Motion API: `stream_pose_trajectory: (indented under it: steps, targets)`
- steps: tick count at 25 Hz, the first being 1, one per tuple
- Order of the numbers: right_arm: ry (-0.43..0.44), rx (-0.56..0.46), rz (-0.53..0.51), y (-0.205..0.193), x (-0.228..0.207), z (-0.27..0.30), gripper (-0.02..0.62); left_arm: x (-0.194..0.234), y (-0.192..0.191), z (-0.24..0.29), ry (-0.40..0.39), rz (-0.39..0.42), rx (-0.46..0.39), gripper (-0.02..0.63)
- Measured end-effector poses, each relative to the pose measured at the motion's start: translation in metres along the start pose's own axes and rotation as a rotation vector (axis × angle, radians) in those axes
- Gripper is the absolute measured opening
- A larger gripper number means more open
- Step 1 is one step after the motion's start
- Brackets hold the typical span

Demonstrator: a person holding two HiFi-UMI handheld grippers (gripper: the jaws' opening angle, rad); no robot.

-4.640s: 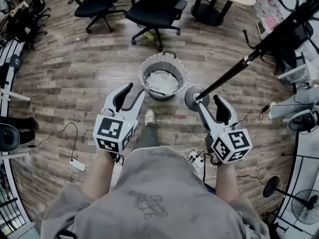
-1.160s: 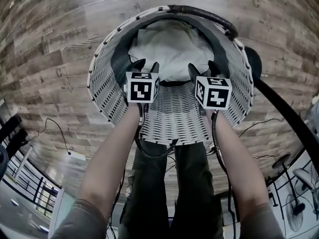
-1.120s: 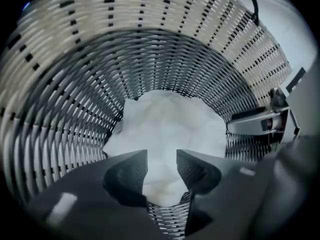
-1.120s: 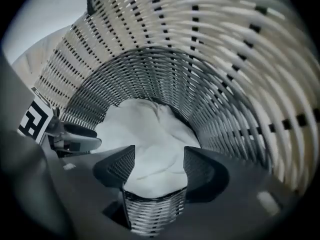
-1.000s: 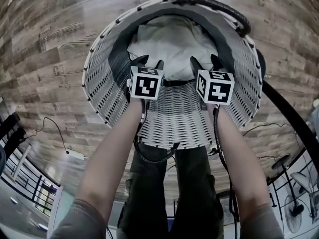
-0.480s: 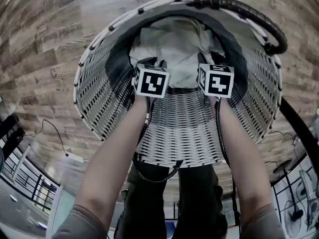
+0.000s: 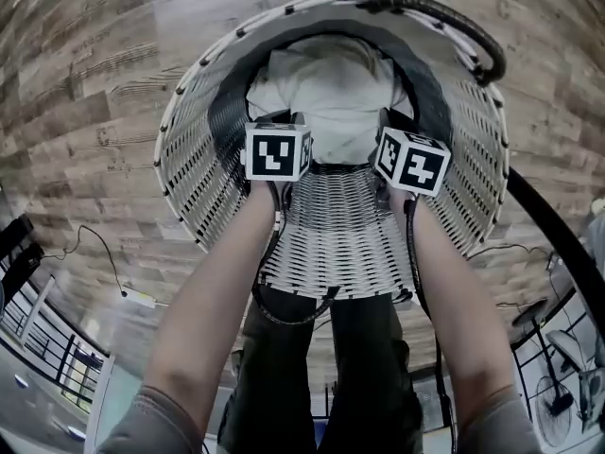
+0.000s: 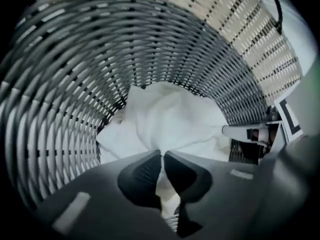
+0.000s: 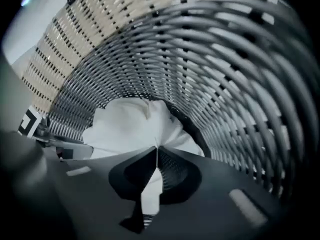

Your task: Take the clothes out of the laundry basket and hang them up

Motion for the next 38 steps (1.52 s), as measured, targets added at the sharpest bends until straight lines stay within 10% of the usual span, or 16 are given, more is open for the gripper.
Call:
stream_pose_trajectory:
  steps: [15, 38]
  targets:
    - [0.070, -0.112, 0.249, 0.039, 0.034, -0.165, 0.034, -0.047, 0.043, -0.157, -0.011, -0.083, -0.141, 0.017]
    - [0.336, -0.479, 0.010, 0.148, 0.140, -0.569, 0.034, -0.143, 0.072, -0.533, -0.140, 0.090, -0.453, 0.017]
Point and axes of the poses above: the fingertips, and each gripper's own axes: z forward along the fingers, x to its left, y out of its top, the point moved 4 cm from there along -z, backward along the fingers, and after that the axes turned 6 degrees about -z, right-handed, at the moved point
